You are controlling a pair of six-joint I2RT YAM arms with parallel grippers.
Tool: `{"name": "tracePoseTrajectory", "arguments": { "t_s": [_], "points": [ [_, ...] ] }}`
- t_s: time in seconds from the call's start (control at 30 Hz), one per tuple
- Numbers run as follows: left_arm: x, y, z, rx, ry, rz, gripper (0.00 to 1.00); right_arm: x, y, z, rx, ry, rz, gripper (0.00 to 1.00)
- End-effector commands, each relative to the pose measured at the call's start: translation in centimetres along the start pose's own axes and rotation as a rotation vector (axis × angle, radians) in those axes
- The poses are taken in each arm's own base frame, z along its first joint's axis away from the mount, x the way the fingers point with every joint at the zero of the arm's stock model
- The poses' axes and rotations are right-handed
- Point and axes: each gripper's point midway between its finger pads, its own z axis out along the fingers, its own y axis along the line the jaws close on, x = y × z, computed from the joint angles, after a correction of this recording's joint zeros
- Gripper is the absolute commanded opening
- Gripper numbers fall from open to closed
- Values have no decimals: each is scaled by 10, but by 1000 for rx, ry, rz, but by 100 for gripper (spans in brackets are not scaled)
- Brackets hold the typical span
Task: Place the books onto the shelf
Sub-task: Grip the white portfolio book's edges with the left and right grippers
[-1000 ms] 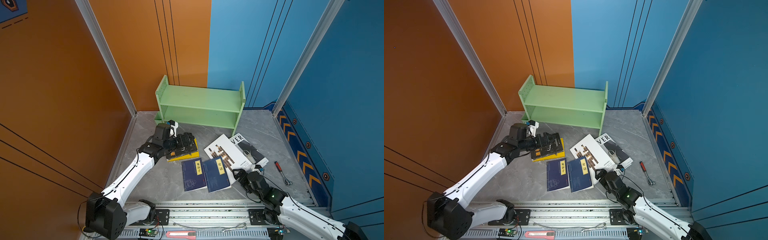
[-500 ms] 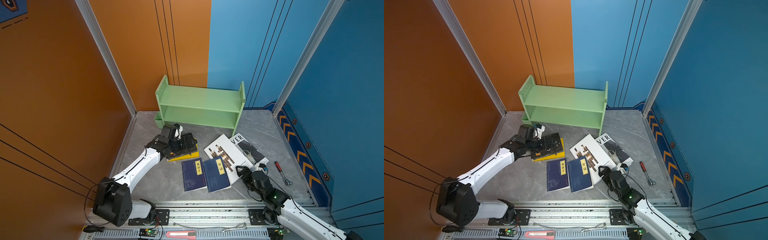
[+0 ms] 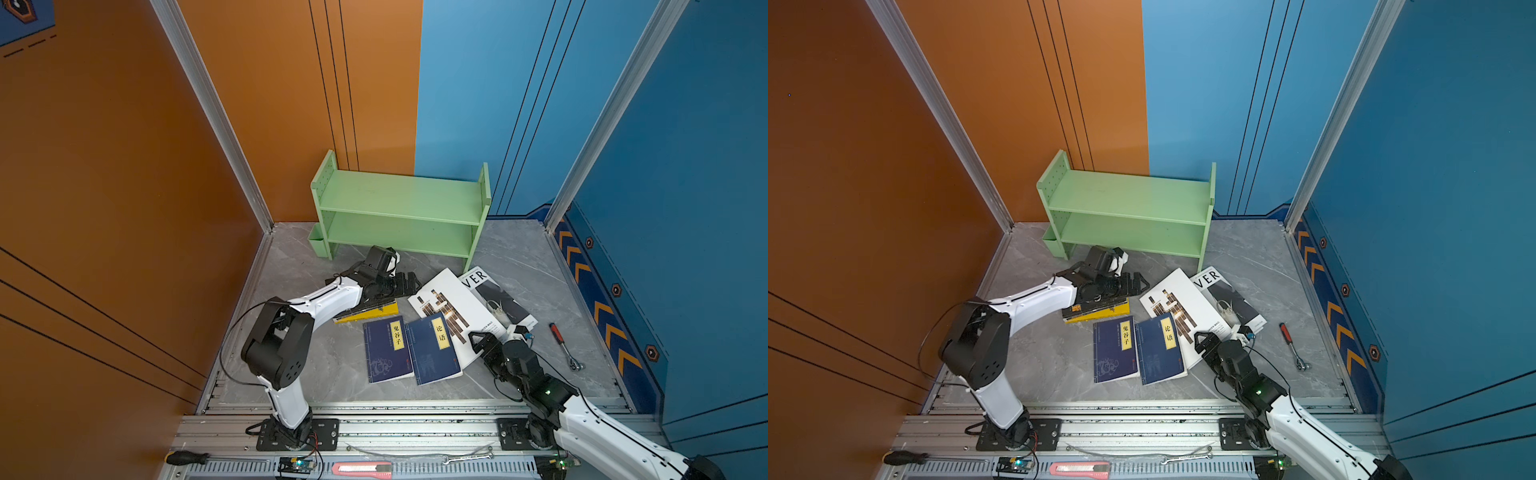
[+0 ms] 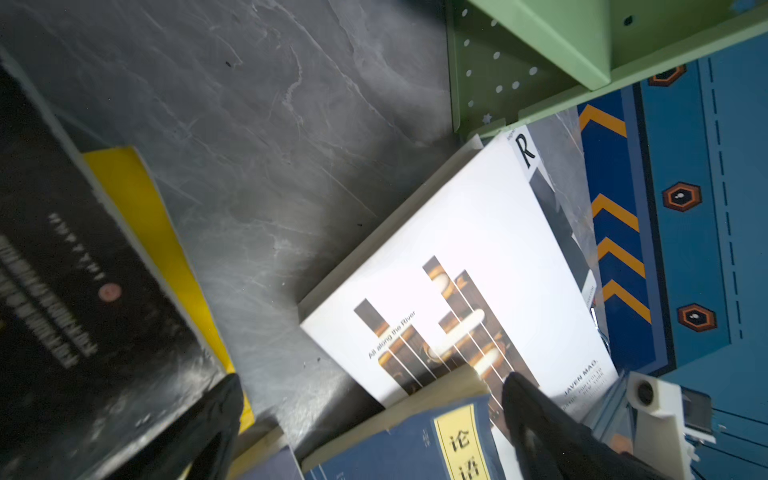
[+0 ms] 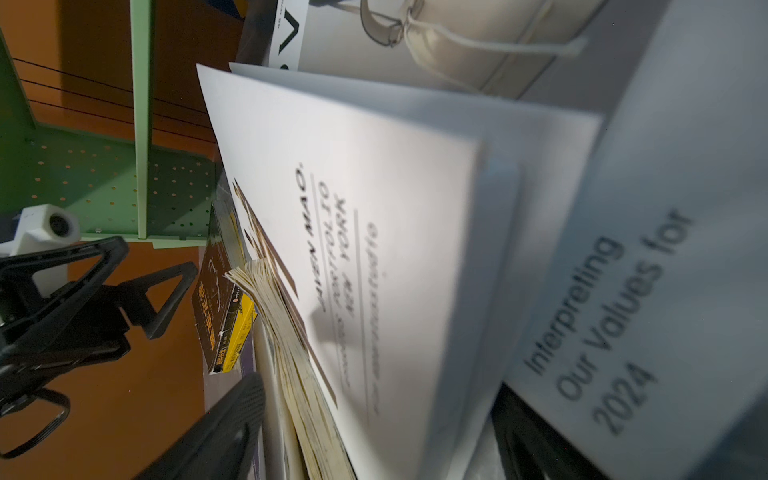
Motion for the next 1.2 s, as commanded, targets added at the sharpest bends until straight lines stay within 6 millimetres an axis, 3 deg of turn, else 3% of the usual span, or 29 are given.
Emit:
{"name": "tracePoseTrajectory", "arguments": {
  "t_s": [0.0,0.23,0.47,0.8,1.03,1.17],
  "points": [
    [-11,-11,13,14,-33,9,98,-1,3,1,-16,-4,-18,88],
    [-2,-14,49,21,33,17,98,-6,7,5,-23,-12,-17,89],
    [6,-30,66,104,94,18,98,-10,23,4,-65,-16,-15,88],
    [27,-57,76,237,179,-8,98,-21,74,-8,-187,-26,-18,83],
    [27,-69,73,275,193,-10,98,-18,94,-1,-168,16,-53,68],
    [23,-71,73,273,176,-8,98,-22,91,1,-79,4,-83,56]
  ]
}}
